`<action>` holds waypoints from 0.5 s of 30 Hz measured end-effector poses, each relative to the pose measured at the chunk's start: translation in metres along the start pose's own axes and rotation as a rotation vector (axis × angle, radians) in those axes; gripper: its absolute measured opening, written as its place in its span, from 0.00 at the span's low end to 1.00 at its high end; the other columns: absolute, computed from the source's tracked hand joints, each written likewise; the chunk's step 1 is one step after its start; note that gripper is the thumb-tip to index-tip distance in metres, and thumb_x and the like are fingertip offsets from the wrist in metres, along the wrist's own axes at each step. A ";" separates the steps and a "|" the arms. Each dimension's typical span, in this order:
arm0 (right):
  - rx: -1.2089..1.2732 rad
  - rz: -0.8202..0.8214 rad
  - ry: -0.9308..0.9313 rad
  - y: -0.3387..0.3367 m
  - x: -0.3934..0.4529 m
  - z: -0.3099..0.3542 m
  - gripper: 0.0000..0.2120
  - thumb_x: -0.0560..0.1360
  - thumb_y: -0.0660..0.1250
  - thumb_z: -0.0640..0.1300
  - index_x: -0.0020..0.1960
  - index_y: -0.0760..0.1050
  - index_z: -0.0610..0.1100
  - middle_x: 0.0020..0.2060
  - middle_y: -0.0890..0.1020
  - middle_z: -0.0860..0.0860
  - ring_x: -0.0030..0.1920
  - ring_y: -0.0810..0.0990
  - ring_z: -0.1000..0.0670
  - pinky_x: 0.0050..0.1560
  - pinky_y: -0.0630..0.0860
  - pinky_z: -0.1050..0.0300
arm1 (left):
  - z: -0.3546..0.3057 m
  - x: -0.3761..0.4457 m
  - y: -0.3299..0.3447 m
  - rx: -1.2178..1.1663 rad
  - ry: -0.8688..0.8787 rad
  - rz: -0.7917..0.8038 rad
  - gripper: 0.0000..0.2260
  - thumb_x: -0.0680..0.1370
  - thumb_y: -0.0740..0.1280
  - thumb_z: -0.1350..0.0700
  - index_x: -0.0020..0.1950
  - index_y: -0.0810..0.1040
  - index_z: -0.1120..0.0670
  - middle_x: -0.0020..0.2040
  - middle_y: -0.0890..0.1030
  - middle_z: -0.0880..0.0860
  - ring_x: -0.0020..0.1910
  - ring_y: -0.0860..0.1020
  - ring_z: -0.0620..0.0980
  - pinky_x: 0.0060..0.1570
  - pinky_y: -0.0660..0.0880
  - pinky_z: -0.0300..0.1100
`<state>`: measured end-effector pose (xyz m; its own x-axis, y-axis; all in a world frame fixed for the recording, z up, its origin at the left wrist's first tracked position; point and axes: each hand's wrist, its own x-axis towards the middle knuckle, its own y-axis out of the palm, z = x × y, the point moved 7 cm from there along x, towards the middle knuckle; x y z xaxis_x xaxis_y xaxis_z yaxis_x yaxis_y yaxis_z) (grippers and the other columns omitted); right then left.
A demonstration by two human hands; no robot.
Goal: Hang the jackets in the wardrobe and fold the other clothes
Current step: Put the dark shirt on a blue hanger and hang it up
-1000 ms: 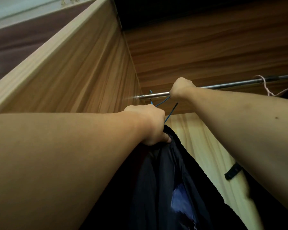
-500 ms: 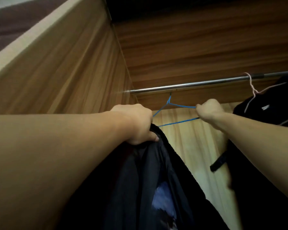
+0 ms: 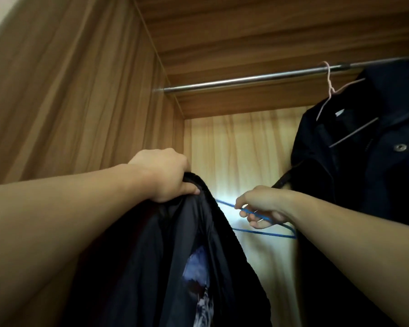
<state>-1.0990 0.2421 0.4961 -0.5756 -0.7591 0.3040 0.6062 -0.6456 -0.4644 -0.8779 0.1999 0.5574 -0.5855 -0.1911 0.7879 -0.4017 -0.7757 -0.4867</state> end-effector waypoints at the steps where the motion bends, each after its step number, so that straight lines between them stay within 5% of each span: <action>1: -0.051 0.022 0.031 0.008 -0.006 -0.009 0.04 0.73 0.66 0.39 0.44 0.72 0.39 0.25 0.76 0.47 0.19 0.65 0.52 0.23 0.68 0.65 | -0.005 -0.007 0.007 -0.011 0.006 0.024 0.23 0.72 0.59 0.29 0.56 0.79 0.43 0.42 0.74 0.45 0.43 0.75 0.50 0.39 0.72 0.44; 4: -0.260 -0.045 -0.009 0.027 -0.019 -0.041 0.09 0.74 0.66 0.44 0.47 0.75 0.38 0.22 0.65 0.49 0.16 0.58 0.52 0.23 0.57 0.69 | -0.017 -0.031 0.024 -0.002 0.020 0.070 0.23 0.74 0.58 0.30 0.55 0.79 0.44 0.38 0.70 0.44 0.39 0.72 0.50 0.37 0.70 0.43; 7: -0.140 -0.169 -0.061 0.026 -0.037 -0.072 0.12 0.75 0.65 0.47 0.48 0.75 0.37 0.24 0.64 0.49 0.18 0.60 0.51 0.22 0.59 0.68 | -0.022 -0.053 0.023 0.000 0.018 0.072 0.22 0.74 0.57 0.30 0.55 0.79 0.43 0.39 0.72 0.45 0.41 0.74 0.52 0.36 0.68 0.43; 11: 0.087 -0.004 -0.014 0.044 -0.072 -0.087 0.09 0.72 0.68 0.42 0.35 0.70 0.43 0.25 0.70 0.50 0.20 0.66 0.53 0.24 0.68 0.65 | -0.037 -0.075 0.006 0.008 0.028 0.042 0.21 0.75 0.57 0.30 0.56 0.78 0.43 0.45 0.78 0.49 0.47 0.78 0.56 0.39 0.68 0.43; 15: 0.161 0.069 -0.017 0.069 -0.113 -0.085 0.09 0.74 0.62 0.41 0.37 0.64 0.46 0.24 0.62 0.51 0.20 0.58 0.54 0.22 0.56 0.66 | -0.059 -0.099 -0.015 -0.016 0.061 0.085 0.21 0.76 0.57 0.32 0.55 0.79 0.45 0.35 0.68 0.44 0.39 0.74 0.52 0.37 0.70 0.43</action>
<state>-1.0391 0.2907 0.3587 -0.5208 -0.8028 0.2904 0.7249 -0.5955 -0.3462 -0.8556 0.2661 0.4639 -0.6595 -0.2182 0.7194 -0.3599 -0.7485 -0.5570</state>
